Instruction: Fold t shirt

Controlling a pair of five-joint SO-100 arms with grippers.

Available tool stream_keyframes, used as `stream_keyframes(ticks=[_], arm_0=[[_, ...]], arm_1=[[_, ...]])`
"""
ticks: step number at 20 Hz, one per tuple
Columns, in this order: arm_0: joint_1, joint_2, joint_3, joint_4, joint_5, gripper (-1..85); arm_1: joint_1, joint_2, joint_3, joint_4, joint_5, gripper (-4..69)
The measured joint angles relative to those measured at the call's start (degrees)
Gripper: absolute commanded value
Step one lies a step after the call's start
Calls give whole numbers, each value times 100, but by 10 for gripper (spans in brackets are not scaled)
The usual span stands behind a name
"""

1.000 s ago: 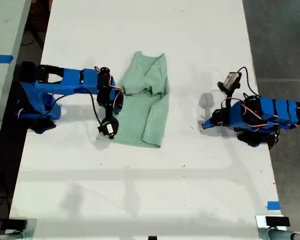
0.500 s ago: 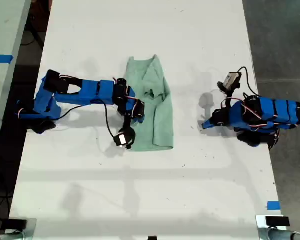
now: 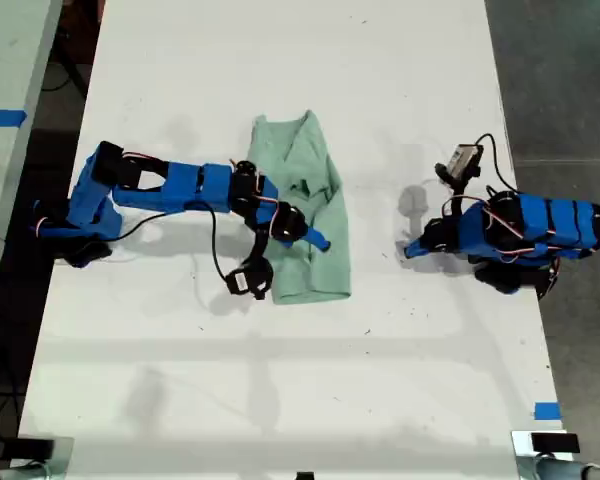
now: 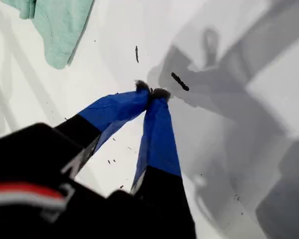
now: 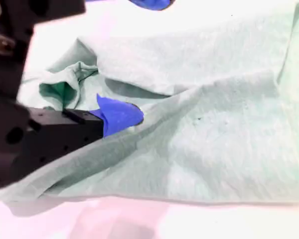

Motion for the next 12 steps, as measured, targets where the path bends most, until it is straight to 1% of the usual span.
stream_keyframes(ticks=[1,6,8,10,12], arm_0=[[0,123,0,158,0,1],[-220,1828,211,1143,-105,1],[-211,2839,633,1371,-176,1],[-202,4043,1468,1362,-325,1],[-211,5493,2830,984,-475,0]], arm_1=[[0,0,0,0,0,19],[0,0,0,0,0,19],[0,0,0,0,0,19],[0,0,0,0,0,19],[0,0,0,0,0,19]])
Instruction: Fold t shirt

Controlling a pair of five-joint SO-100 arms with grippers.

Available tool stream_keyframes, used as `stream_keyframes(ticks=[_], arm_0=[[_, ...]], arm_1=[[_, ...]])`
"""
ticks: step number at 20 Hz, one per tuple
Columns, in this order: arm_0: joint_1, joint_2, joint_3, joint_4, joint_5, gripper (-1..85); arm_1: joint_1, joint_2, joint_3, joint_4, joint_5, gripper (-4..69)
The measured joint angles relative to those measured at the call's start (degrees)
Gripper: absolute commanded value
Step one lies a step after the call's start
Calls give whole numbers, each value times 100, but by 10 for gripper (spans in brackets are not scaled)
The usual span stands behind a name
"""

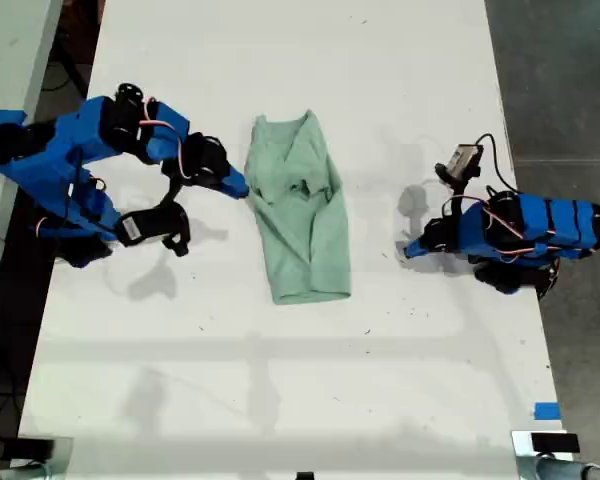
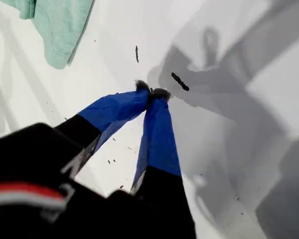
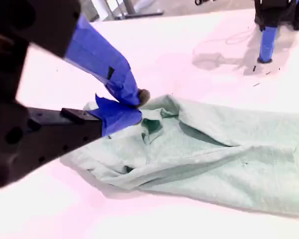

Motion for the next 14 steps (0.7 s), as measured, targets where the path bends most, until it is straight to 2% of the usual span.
stream_keyframes(ticks=[3,7,11,14], arm_0=[[-255,2681,2936,-1028,-193,0],[-193,5687,6223,-1758,-396,0],[-220,8306,8701,-1652,-413,0],[-141,8701,9334,-1714,-404,0]], arm_1=[[0,0,0,0,0,19],[0,0,0,0,0,19],[0,0,0,0,0,19],[0,0,0,0,0,19]])
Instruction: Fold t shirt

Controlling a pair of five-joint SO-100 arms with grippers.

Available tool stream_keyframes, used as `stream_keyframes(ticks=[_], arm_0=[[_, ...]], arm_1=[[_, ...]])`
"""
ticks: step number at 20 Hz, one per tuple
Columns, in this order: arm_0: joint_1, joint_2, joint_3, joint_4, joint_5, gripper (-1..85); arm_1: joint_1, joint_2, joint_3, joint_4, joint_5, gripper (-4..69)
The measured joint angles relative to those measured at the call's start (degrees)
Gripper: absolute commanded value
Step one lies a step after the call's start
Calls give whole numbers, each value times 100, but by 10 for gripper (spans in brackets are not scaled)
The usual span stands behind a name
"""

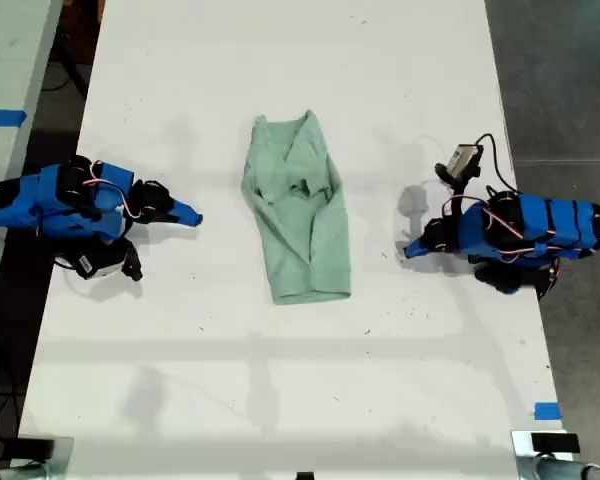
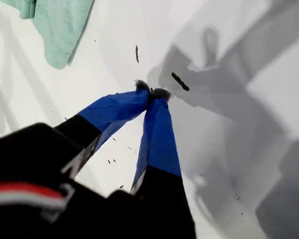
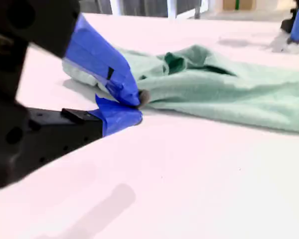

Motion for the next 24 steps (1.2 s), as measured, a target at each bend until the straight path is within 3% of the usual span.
stream_keyframes(ticks=[24], arm_0=[[-18,79,79,26,-105,0]], arm_1=[[-167,0,0,0,158,19]])
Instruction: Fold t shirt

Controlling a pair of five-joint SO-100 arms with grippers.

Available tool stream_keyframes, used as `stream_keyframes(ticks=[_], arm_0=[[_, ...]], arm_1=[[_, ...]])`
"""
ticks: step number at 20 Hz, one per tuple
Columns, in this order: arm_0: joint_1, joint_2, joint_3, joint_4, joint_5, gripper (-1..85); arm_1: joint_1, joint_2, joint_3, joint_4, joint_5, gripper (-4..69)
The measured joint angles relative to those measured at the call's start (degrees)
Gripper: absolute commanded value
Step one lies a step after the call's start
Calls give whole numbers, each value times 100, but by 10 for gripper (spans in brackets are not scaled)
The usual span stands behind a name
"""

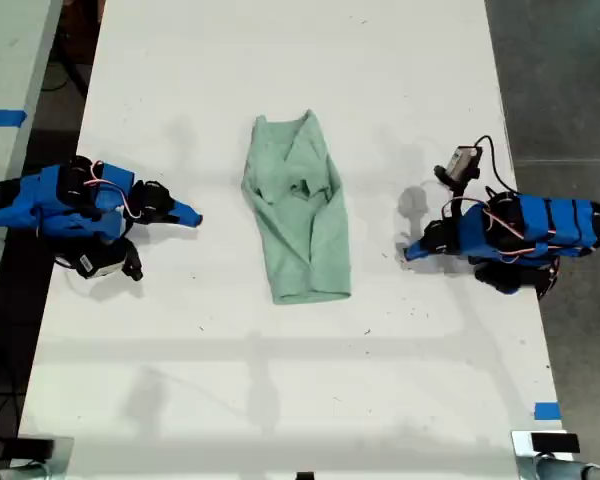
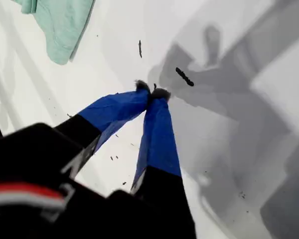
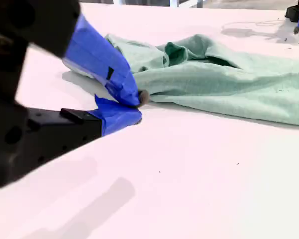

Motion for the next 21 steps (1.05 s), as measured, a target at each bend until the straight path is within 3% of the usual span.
stream_keyframes(ticks=[21], arm_0=[[0,0,9,0,-79,0]], arm_1=[[97,0,0,0,-18,19]])
